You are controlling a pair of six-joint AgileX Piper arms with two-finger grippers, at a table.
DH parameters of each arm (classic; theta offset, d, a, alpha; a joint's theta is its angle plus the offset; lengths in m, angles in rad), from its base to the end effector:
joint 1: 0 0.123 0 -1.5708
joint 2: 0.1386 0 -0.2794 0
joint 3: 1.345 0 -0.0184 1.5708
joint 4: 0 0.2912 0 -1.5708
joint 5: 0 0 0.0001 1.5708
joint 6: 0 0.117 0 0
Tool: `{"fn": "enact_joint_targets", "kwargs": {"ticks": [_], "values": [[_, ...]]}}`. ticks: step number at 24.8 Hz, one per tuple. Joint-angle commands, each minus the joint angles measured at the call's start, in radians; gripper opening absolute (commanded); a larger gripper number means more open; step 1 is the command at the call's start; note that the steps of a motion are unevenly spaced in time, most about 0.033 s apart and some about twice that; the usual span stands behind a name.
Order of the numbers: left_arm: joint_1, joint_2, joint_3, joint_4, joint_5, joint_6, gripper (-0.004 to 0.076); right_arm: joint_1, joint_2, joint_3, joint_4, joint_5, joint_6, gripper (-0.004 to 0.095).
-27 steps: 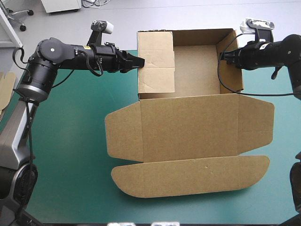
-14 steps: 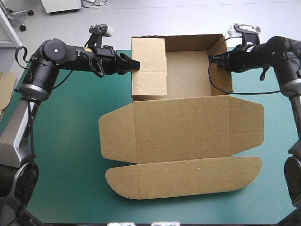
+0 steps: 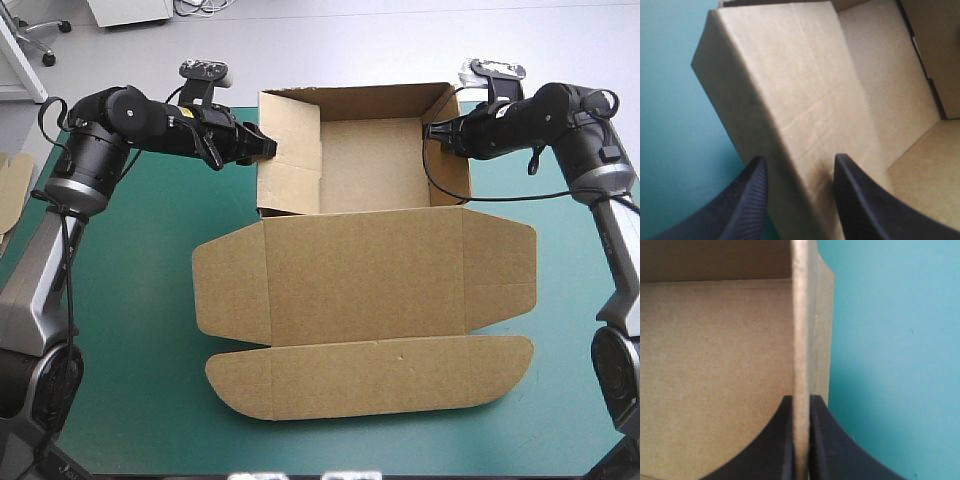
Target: Fold the box
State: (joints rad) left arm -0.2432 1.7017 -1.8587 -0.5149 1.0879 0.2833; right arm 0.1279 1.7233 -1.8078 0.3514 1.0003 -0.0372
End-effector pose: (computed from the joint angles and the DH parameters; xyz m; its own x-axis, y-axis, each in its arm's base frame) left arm 0.4021 -0.1524 0.4061 -0.6718 0.1911 -0.7157 0.5342 0.7943 -0.2893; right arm 0.4340 0.0900 0.3782 -0.7531 0.0552 -0.6556 -0.2062 0.9264 0.3150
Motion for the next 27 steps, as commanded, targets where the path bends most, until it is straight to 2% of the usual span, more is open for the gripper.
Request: {"fn": "enact_joint_targets", "kwargs": {"ticks": [1, 6, 10, 14, 27], "values": [[-0.004, -0.041, -0.030, 0.023, -0.044, -0.035, 0.0310, -0.001, -0.053, -0.030, 0.072, -0.057, 0.022, -0.0022], [-0.055, -0.030, -0.036, 0.252, -0.049, -0.142, 0.0310, 0.035, -0.046, -0.030, 0.045, -0.055, 0.045, -0.0021], [-0.105, 0.015, -0.093, 0.287, -0.020, -0.163, 0.0310, 0.070, -0.034, -0.032, -0.025, -0.049, 0.082, -0.0017], [-0.116, 0.059, -0.141, 0.319, 0.023, -0.185, 0.0310, 0.070, -0.032, -0.034, -0.027, -0.050, 0.095, -0.0017], [-0.116, 0.106, -0.144, 0.394, 0.103, -0.215, 0.0309, 0.070, 0.021, -0.034, -0.019, -0.024, 0.099, -0.0013]]}}
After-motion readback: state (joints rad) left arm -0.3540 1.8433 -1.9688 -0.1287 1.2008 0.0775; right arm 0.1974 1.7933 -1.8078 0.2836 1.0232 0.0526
